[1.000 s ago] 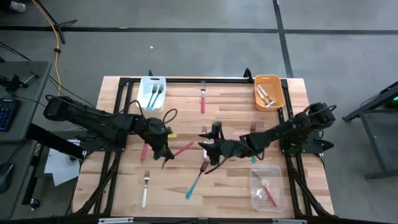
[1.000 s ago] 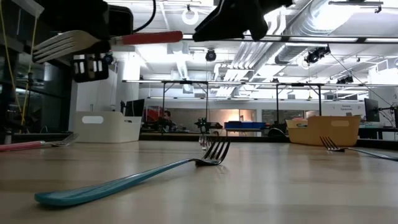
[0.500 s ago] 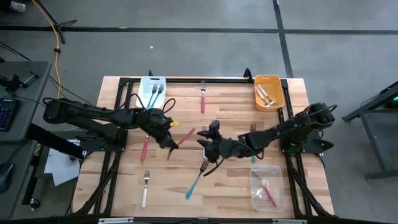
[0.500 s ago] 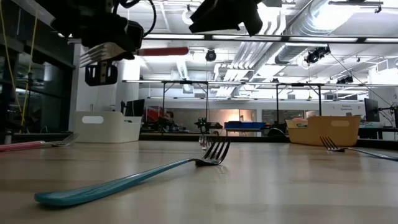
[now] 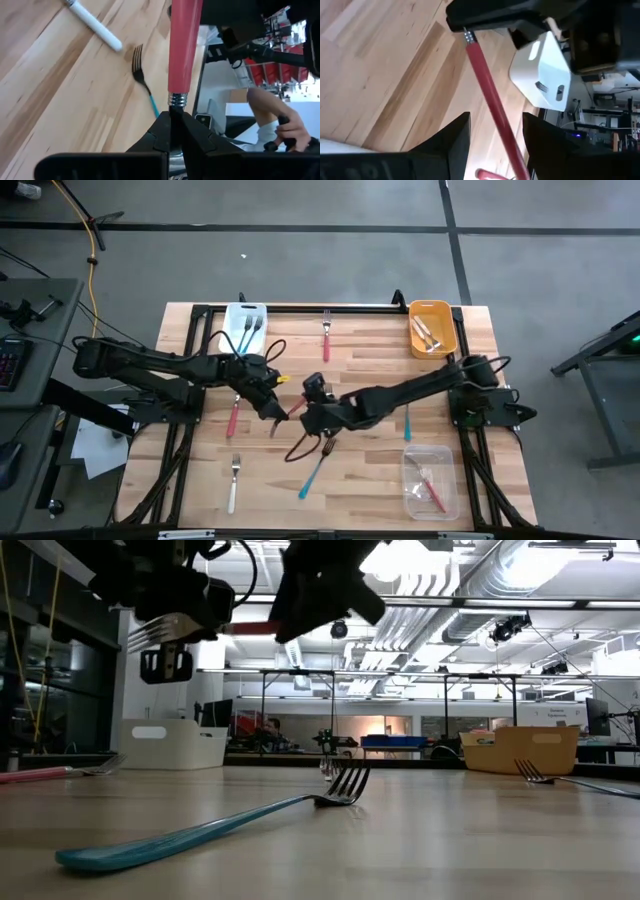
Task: Sort silverware by color (type)
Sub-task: Put the bottom left light red fork into the transparent bin
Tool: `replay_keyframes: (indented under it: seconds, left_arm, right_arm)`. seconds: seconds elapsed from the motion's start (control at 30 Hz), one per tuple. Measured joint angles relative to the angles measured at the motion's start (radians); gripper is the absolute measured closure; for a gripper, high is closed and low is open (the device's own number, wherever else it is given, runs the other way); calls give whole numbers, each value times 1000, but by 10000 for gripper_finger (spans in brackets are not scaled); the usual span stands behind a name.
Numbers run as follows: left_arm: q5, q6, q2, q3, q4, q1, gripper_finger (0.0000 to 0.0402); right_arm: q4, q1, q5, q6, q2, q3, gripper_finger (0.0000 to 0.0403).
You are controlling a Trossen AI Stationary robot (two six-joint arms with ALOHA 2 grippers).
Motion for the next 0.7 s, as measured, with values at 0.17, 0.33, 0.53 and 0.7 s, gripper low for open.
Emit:
replay_keyframes:
  seconds: [0.17,0.33,0.53,0.7]
  left_arm:
    - [0,11,1,-1,-5,-1,387]
    - [0,22,1,-1,-11,-1,386]
    - [10,35,1,-1,-11,-2,386]
    - [0,87,1,-1,-12,-1,382]
  right_arm:
    - [-93,-12,6,-3,75,105,245]
    - [-116,-14,6,-7,97,140,306]
    - [-159,-10,-19,-5,99,139,378]
    - [-177,-14,-54,76,98,139,371]
